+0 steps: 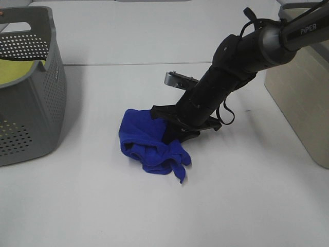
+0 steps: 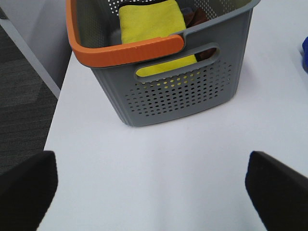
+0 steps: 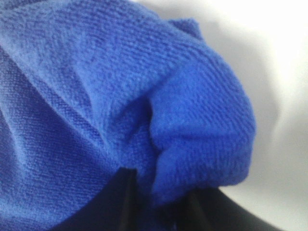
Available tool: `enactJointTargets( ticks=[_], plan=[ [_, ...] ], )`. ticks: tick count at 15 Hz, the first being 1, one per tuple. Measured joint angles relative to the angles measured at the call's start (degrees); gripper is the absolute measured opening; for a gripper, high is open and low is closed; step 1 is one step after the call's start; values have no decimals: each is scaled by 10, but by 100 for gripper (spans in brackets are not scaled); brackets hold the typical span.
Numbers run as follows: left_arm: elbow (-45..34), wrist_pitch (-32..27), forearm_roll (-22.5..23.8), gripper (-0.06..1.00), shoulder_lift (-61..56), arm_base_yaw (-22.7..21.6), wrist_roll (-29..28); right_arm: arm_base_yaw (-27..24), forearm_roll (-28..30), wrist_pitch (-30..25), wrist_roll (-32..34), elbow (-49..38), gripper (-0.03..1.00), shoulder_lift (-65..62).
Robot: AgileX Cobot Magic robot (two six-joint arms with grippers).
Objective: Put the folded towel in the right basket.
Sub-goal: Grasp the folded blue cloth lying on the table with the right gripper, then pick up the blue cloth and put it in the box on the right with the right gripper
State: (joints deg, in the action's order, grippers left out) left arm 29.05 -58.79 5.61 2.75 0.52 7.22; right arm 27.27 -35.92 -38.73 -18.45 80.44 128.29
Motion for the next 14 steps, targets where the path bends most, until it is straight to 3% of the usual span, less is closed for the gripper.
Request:
enactJointTargets(
  ticks=[5,11,14],
  plan=[
    [0,0,0,99,0,0,0,0,11,-49,0,26,22,-7],
    [0,0,0,99,0,0,0,0,21,-93,10,42,22,-123],
    [0,0,0,99,0,0,0,0,56,-112,29,42,22,-193]
  ],
)
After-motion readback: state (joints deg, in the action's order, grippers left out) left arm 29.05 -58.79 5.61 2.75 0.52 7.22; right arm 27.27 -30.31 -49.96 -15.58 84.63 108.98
